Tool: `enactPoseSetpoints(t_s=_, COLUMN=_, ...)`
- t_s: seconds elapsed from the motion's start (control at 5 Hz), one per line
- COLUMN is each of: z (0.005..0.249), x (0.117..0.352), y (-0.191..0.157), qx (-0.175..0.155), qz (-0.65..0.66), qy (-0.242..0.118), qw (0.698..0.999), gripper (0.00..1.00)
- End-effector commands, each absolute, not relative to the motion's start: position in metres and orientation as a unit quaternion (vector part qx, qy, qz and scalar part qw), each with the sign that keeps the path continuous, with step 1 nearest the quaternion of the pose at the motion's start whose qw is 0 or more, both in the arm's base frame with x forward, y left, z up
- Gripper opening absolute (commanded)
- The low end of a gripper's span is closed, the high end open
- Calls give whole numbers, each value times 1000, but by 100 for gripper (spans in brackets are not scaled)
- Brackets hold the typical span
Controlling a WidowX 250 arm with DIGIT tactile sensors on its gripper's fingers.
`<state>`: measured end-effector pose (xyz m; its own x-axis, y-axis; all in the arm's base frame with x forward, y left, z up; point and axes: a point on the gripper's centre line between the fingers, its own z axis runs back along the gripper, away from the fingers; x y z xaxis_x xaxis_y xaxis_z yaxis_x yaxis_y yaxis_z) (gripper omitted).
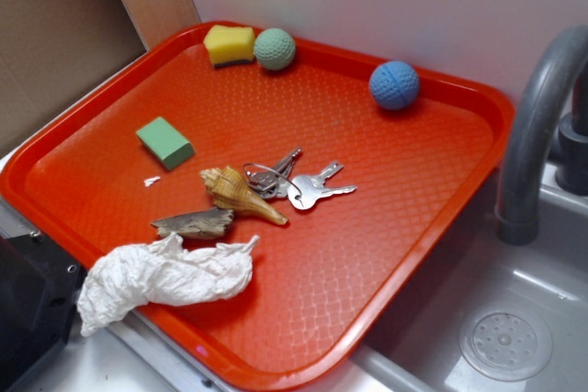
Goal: Grab the green ball.
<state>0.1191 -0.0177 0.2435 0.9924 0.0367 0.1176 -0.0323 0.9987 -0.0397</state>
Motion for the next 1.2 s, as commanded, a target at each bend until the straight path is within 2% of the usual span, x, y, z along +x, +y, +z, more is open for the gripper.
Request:
enactPoseSetpoints(t_s=0.0, z=244, x=119, y=-18, qx=-19, qz=17, qy=-59, qw=998, gripper=100)
enactPoseSetpoints(t_s=0.2, z=194, x=169, y=-27, qx=95, qz=-5, qy=-93, qw=991, gripper=100)
enactPoseSetpoints(t_s=0.4, z=145, x=218, y=-22, qx=78, qz=-84, qy=-113, qw=987, gripper=100)
enactPoseSetpoints(t_s=0.6, z=100, x=269, y=-6, qx=98, qz=-148, qy=-132, qw=975, gripper=100)
enactPoseSetpoints(t_s=0.8, z=48, x=315, y=25, qx=69, qz=-178, qy=-67, qw=979, gripper=100)
enactPoseSetpoints(t_s=1.0, z=38, x=363, y=26, qx=75, qz=-183, qy=-60, qw=978, gripper=100)
